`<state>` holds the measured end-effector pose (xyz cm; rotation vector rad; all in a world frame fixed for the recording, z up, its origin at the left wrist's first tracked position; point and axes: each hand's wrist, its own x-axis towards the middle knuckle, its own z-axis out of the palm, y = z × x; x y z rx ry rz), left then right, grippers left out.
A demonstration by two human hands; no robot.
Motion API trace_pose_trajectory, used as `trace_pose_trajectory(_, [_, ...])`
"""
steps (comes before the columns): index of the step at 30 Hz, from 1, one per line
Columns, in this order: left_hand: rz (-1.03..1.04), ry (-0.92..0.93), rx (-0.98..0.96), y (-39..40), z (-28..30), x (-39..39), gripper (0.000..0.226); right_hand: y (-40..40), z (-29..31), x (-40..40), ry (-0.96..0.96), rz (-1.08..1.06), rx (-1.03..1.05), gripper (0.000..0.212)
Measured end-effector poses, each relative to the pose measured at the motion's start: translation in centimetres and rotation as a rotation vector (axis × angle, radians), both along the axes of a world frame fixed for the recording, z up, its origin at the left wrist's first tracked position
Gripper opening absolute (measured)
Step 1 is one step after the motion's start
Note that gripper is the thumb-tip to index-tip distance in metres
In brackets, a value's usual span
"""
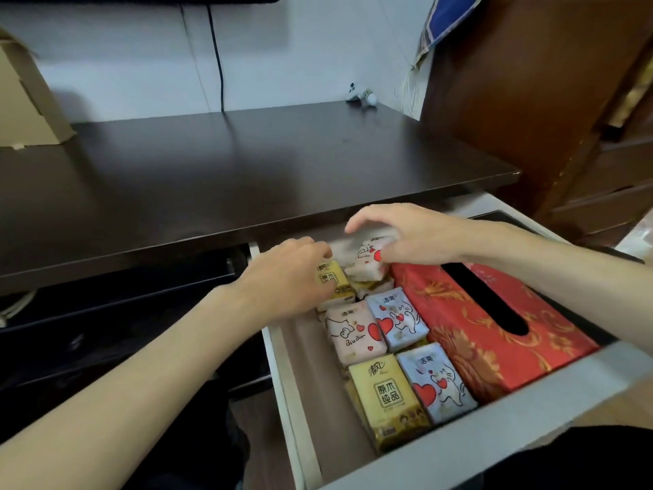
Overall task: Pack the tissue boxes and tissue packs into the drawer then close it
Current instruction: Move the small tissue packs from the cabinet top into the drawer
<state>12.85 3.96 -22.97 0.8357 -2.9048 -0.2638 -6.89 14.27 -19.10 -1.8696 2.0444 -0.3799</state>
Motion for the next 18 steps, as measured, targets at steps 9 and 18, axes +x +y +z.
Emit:
trace_pose_trajectory(9, [0.011, -0.086, 0.072, -1.2, -1.1, -0.6, 0.057, -0.6, -1.8, 0.2, 0.367, -0.111, 0.156, 0.062])
trace_pose_trajectory(18, [-0.014, -0.074, 0.075, -1.3, -1.4, -0.8, 0.056, -1.4, -0.9, -2.0, -0.114, 0.011, 0.332, 0.087])
